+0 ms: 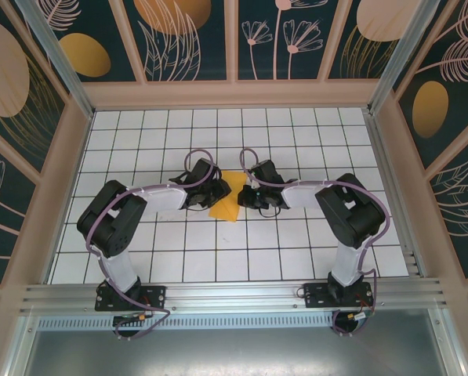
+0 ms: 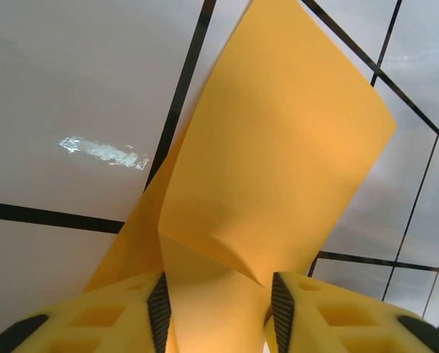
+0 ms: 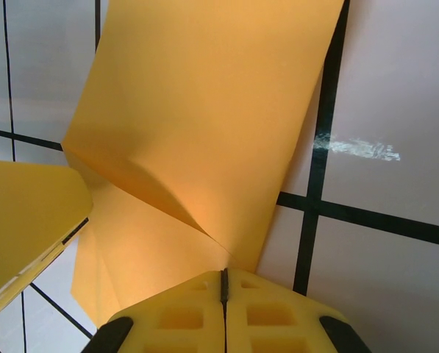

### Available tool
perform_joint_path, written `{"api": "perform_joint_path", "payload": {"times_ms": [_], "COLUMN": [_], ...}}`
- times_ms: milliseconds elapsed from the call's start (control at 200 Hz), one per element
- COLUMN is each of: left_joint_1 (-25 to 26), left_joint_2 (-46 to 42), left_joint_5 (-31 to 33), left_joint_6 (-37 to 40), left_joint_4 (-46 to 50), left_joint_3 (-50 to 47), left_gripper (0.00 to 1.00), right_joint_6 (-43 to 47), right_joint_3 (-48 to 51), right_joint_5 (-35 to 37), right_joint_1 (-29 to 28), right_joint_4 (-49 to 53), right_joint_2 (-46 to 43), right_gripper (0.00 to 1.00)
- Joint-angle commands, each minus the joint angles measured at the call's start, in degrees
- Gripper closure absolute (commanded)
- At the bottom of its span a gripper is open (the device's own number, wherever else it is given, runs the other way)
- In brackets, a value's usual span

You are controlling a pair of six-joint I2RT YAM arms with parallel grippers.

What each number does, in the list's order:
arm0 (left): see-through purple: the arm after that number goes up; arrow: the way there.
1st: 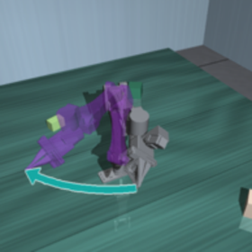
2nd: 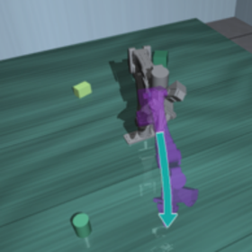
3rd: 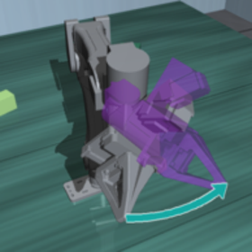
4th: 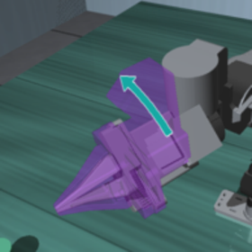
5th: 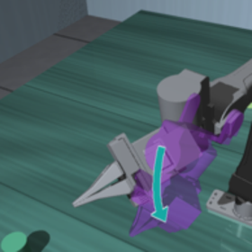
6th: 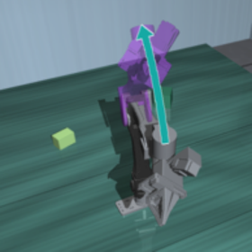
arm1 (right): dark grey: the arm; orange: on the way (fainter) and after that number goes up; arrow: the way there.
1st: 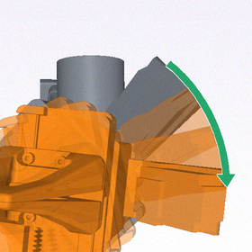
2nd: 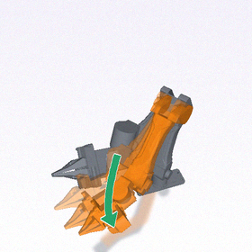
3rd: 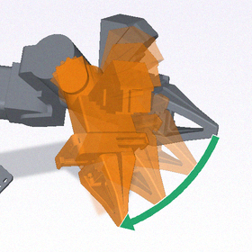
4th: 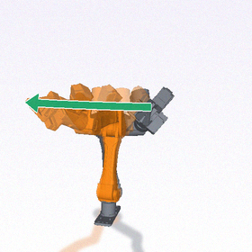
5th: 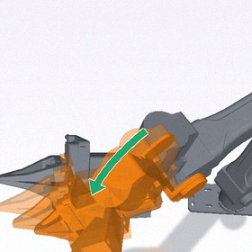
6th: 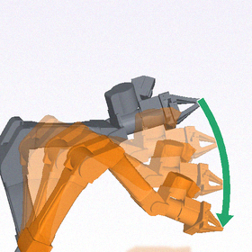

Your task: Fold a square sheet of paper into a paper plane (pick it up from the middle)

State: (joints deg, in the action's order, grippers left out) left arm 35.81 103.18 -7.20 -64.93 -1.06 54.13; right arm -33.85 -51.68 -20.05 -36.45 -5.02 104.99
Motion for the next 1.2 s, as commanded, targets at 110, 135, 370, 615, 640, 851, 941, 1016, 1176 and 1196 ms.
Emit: {"api": "perform_joint_path", "payload": {"times_ms": [110,135,370,615,640,851,941,1016,1176,1196], "left_joint_1": [0.4,0.4,0.4,0.4,0.5,0.4,0.5,0.4,0.4,0.4], "left_joint_2": [0.2,0.1,0.1,-0.7,-0.8,-1.2,-0.7,-0.6,-1.4,-1.6], "left_joint_5": [0.2,-0.1,-4.5,-5.3,-5.5,-7.1,-7.0,-6.6,-5.2,-5.0], "left_joint_6": [3.9,4.1,5.2,6.0,6.2,7.9,9.6,10.4,11.9,12.2], "left_joint_4": [0.9,0.3,-6.1,-8.2,-8.3,-12.2,-11.9,-11.5,-11.7,-11.7], "left_joint_3": [1.3,1.3,-0.7,-2.8,-2.9,-5.5,-5.5,-5.5,-5.8,-5.7], "left_gripper": [0.60,0.60,0.66,0.67,0.68,0.72,0.75,0.80,0.93,0.94], "right_joint_6": [-0.4,-0.4,-1.0,-2.3,-2.4,-3.2,-3.5,-3.6,-3.3,-3.2], "right_joint_3": [1.8,1.9,2.2,2.6,2.6,2.9,3.1,3.1,2.8,2.9], "right_joint_5": [-0.6,-0.6,-1.1,-2.5,-2.7,-5.1,-6.2,-6.5,-6.6,-6.3], "right_joint_1": [-0.3,-0.3,0.3,1.4,1.6,3.1,3.5,3.9,4.8,4.8], "right_joint_4": [1.9,1.9,1.5,1.0,0.9,0.2,-0.3,-0.2,0.4,0.6], "right_joint_2": [-1.0,-1.1,-1.1,-1.0,-1.1,-1.0,-1.0,-1.7,-5.7,-6.5], "right_gripper": [0.91,0.91,0.91,0.91,0.91,0.91,0.91,0.91,0.85,0.84]}}
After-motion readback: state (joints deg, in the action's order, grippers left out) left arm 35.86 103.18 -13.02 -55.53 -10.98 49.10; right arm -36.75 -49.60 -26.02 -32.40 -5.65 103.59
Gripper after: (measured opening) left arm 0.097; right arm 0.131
